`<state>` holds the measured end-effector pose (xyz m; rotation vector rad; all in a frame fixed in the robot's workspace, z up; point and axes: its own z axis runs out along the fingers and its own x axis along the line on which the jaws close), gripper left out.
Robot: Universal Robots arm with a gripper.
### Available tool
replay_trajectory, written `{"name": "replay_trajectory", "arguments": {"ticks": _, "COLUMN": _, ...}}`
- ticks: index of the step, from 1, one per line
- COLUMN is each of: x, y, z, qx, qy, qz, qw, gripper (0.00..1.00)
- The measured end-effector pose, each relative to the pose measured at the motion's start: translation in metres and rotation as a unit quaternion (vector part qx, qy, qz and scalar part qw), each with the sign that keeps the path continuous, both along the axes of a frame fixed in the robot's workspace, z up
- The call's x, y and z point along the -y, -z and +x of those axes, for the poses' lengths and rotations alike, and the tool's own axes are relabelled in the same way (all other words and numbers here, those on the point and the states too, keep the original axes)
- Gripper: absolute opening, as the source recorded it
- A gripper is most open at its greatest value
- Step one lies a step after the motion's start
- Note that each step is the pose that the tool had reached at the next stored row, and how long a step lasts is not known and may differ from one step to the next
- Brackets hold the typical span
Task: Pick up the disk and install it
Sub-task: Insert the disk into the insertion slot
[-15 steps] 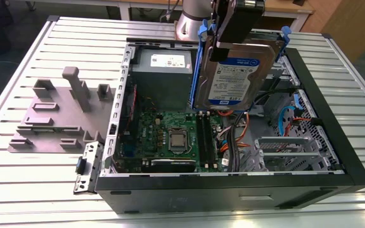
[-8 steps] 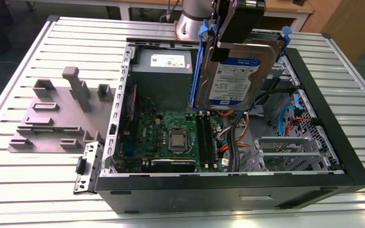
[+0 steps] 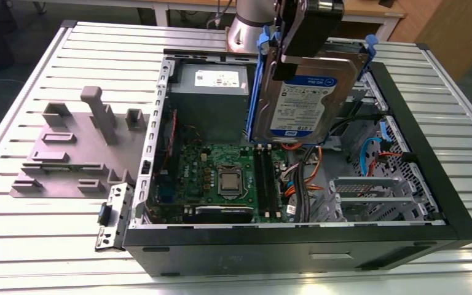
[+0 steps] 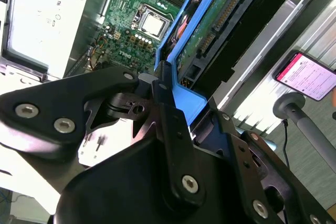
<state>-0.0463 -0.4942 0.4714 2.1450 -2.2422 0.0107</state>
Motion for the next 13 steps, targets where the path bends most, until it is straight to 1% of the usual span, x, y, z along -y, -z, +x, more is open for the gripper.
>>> {"name": "replay_trajectory", "arguments": {"ticks": 4, "x": 0.0040, "y": 0.0001, "z": -0.0001, "qx": 0.0000, "qy": 0.000, "qz": 0.0000, "qw": 1.00000, "gripper": 0.36}}
{"name": "replay_trajectory", "arguments": {"ticks": 7, "x": 0.0048, "y": 0.0002, "z": 0.0018, "qx": -0.0003, "qy": 0.000, "qz": 0.0000, "qw": 1.00000, "gripper": 0.36}}
{"name": "replay_trajectory", "arguments": {"ticks": 13, "x": 0.0050, "y": 0.0003, "z": 0.0175, "qx": -0.0025, "qy": 0.000, "qz": 0.0001, "qw": 1.00000, "gripper": 0.36}}
